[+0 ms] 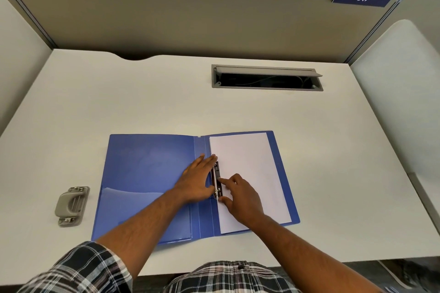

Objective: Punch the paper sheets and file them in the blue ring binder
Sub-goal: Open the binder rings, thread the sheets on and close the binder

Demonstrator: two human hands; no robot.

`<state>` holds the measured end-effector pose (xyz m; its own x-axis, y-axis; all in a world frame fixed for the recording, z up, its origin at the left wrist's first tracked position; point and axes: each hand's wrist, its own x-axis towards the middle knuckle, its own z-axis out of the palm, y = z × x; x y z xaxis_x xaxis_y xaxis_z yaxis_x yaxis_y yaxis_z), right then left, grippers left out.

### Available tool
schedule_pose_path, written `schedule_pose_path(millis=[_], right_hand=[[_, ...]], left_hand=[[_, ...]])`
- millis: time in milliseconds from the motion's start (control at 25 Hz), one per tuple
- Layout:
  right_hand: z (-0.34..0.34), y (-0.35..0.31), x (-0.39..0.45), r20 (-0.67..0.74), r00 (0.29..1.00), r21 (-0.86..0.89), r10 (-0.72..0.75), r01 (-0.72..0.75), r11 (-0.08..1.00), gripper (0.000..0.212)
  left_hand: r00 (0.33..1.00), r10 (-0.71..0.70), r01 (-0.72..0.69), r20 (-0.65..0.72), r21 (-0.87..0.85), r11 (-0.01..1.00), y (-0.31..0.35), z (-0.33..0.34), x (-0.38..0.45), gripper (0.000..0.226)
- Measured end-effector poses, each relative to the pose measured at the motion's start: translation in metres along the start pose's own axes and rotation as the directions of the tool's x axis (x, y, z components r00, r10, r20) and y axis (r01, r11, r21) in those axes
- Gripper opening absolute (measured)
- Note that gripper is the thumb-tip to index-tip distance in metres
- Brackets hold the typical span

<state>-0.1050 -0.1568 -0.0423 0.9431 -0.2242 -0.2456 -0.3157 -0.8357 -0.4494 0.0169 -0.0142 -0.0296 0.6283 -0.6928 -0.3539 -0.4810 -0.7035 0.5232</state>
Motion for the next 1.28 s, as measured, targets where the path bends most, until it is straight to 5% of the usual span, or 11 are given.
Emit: schedule_pose_path(millis=[880,1280], right_hand=[[0.011,-0.001,0.007,0.023,0.989,-0.176,-0.143,0.145,0.974,0.061],[0.025,-0.005,0.003,-0.021,0.994,-0.174,-0.104,0.099,0.980,0.060]], left_hand=[[1.000,0.014,-0.014,0.021,-0.008,1.000,0.003,0.003,0.000,0.087],[1.000,0.004,-0.004,0.005,0.001,1.000,0.000,0.008,0.005,0.089]])
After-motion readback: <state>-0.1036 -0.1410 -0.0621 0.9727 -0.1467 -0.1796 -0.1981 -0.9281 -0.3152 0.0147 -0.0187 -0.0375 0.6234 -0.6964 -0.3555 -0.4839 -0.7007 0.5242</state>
